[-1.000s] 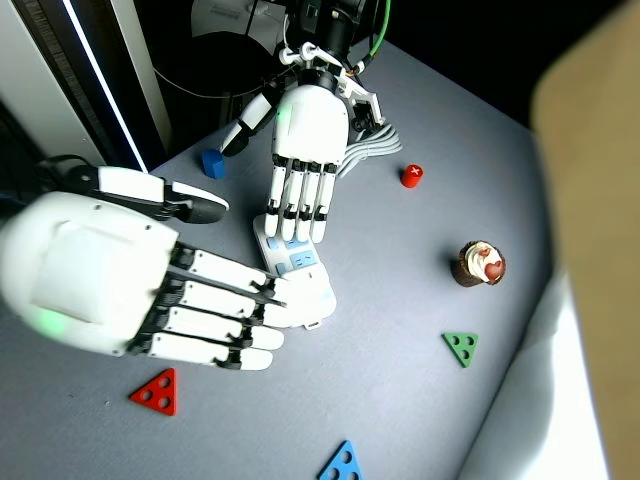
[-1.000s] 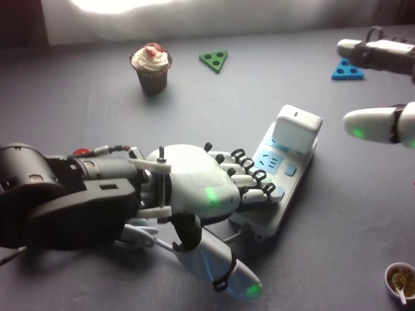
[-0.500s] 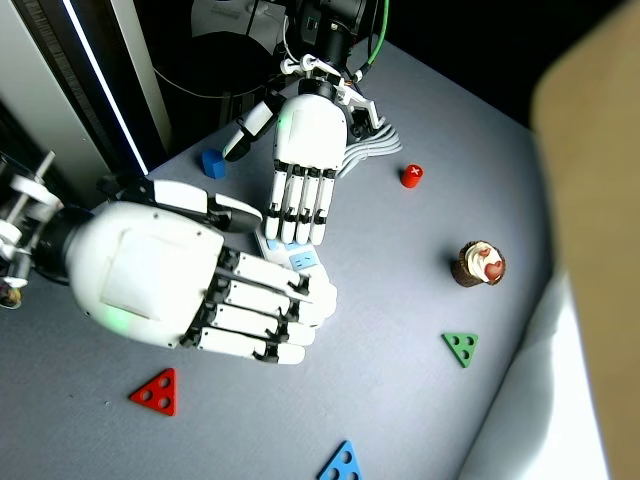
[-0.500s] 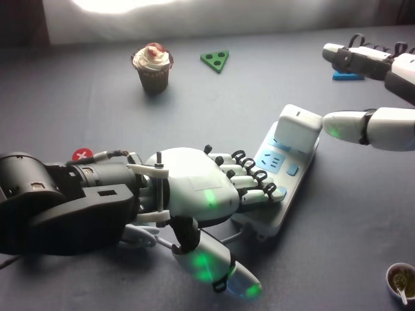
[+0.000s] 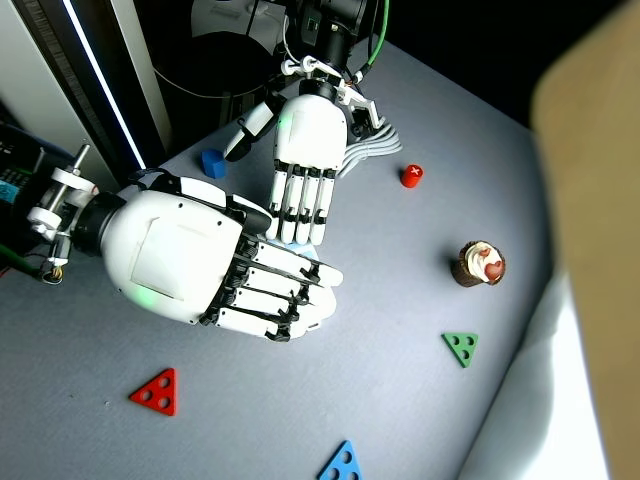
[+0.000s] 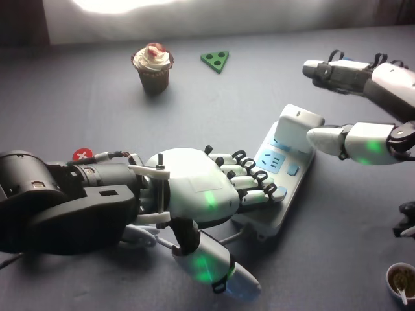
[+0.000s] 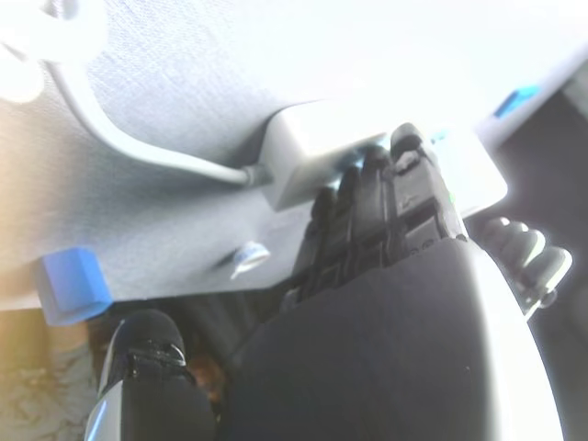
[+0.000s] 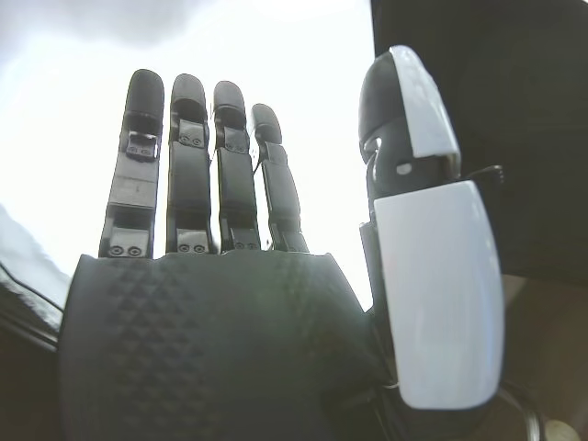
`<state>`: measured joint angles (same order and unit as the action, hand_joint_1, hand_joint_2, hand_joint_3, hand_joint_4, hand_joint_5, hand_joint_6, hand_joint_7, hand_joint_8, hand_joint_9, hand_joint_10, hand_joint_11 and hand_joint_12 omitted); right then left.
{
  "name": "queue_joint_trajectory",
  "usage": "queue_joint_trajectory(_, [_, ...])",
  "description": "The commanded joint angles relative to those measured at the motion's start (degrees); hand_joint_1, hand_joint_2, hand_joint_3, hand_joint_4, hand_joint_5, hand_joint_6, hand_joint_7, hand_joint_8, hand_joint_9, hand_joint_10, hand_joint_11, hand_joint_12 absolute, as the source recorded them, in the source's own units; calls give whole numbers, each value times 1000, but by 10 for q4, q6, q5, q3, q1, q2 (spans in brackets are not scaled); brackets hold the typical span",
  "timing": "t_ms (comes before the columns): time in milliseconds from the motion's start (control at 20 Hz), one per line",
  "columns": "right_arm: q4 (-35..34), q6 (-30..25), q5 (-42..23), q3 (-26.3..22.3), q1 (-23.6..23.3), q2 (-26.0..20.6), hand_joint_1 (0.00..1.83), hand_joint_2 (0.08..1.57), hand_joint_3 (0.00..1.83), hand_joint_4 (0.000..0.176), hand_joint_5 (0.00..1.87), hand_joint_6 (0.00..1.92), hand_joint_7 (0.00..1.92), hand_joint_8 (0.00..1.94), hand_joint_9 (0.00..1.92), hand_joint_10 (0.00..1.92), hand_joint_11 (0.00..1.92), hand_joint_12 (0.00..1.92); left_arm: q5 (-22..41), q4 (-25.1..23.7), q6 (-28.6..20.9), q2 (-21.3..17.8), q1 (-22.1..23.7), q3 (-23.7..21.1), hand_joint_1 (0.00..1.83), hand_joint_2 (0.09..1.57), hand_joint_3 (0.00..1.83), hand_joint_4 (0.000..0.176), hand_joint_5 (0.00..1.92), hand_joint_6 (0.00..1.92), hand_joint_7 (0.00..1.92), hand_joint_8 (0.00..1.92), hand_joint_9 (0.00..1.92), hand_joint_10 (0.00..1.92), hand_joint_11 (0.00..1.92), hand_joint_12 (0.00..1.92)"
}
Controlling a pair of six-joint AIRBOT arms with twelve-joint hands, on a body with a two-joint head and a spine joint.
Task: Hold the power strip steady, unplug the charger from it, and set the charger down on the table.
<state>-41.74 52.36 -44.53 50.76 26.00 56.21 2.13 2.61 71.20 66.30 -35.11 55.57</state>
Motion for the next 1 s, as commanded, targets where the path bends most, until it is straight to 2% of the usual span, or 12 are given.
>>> queue_joint_trajectory(0, [13,-3,-68,-1,-2,-4,980,1147,0,0,314,11,373,3,368,5,99,681,14,1,2,5,4,-2,0,999,0,0,29,9,58,11,47,11,32,14])
queue_joint_trajectory(150, [-20,0,-86,3,-2,18,977,1159,0,0,324,0,361,0,357,0,76,718,12,0,2,6,5,-1,0,994,0,0,19,3,41,2,27,2,6,3])
queue_joint_trajectory(400, [-28,1,-104,22,-3,45,969,1158,1,0,323,0,382,4,388,6,92,739,9,1,2,9,5,-1,0,995,0,0,13,0,34,0,22,0,5,2])
queue_joint_trajectory(700, [-59,1,-105,65,-3,78,1006,1148,0,0,342,7,396,9,397,10,91,736,7,1,2,9,5,-1,0,998,2,0,0,0,29,4,18,4,0,0])
queue_joint_trajectory(950, [-70,-5,-105,75,-3,92,995,1142,0,0,347,5,409,8,412,9,101,725,6,1,2,5,5,0,0,996,1,0,19,5,49,8,30,6,15,6])
